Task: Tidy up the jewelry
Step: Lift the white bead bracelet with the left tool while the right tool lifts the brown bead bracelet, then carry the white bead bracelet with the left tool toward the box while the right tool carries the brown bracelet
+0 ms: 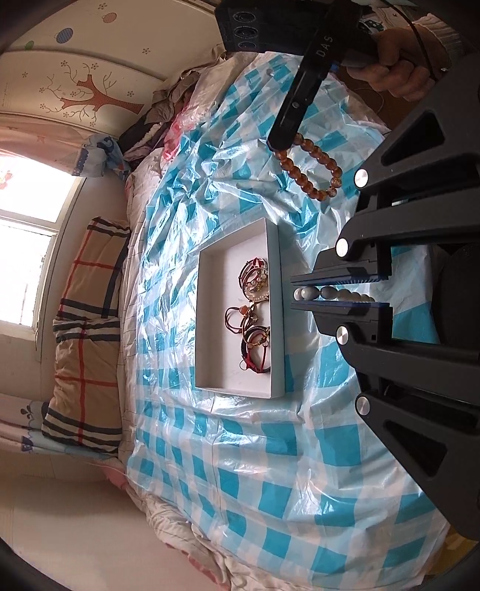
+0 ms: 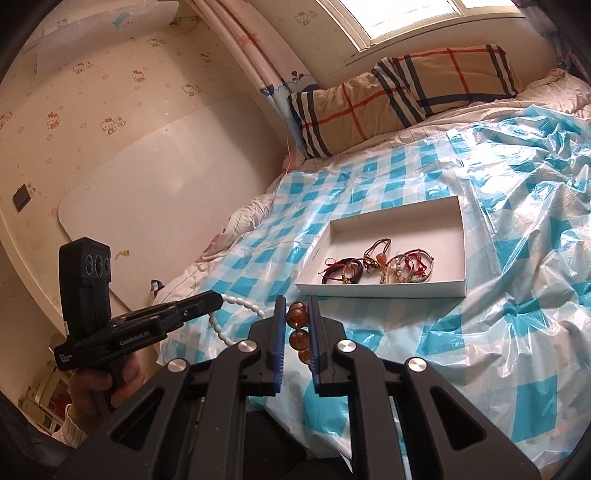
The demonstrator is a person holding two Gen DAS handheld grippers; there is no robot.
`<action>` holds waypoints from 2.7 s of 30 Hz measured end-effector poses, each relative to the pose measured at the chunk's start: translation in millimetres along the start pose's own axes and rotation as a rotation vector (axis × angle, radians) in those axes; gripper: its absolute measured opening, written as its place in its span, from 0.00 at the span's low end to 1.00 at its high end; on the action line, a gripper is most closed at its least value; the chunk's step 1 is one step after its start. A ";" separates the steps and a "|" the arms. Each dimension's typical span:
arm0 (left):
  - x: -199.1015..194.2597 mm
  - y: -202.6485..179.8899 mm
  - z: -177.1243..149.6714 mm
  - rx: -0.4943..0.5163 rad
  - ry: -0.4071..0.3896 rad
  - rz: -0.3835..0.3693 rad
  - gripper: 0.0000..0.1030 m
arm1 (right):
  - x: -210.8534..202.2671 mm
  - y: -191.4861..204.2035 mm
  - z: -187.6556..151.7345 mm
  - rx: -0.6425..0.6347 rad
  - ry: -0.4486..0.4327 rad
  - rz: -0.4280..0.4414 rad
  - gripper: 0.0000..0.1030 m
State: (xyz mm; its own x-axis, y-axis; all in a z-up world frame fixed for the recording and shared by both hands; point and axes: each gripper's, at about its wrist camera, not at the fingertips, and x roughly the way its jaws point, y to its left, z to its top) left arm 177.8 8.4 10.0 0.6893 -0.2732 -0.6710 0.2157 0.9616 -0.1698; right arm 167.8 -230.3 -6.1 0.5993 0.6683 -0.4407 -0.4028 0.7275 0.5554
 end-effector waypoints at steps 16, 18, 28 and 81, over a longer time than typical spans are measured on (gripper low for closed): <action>-5.2 -12.0 6.6 0.053 -0.033 0.065 0.07 | -7.3 12.4 13.5 -0.023 -0.045 0.025 0.12; -5.2 -11.9 7.0 0.052 -0.034 0.064 0.07 | -6.3 12.6 14.3 -0.022 -0.047 0.029 0.12; -5.9 -14.2 11.0 0.056 -0.045 0.069 0.07 | -2.0 18.6 16.1 -0.022 -0.050 0.039 0.12; 8.2 -11.2 18.8 0.052 -0.052 0.063 0.07 | 19.2 17.6 17.7 -0.010 -0.046 0.057 0.12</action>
State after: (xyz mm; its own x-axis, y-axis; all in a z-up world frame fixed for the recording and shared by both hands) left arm 194.1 -5.2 19.9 0.7376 -0.2150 -0.6401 0.2061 0.9744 -0.0898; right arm 184.5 -207.5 7.7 0.6063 0.7007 -0.3760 -0.4438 0.6905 0.5712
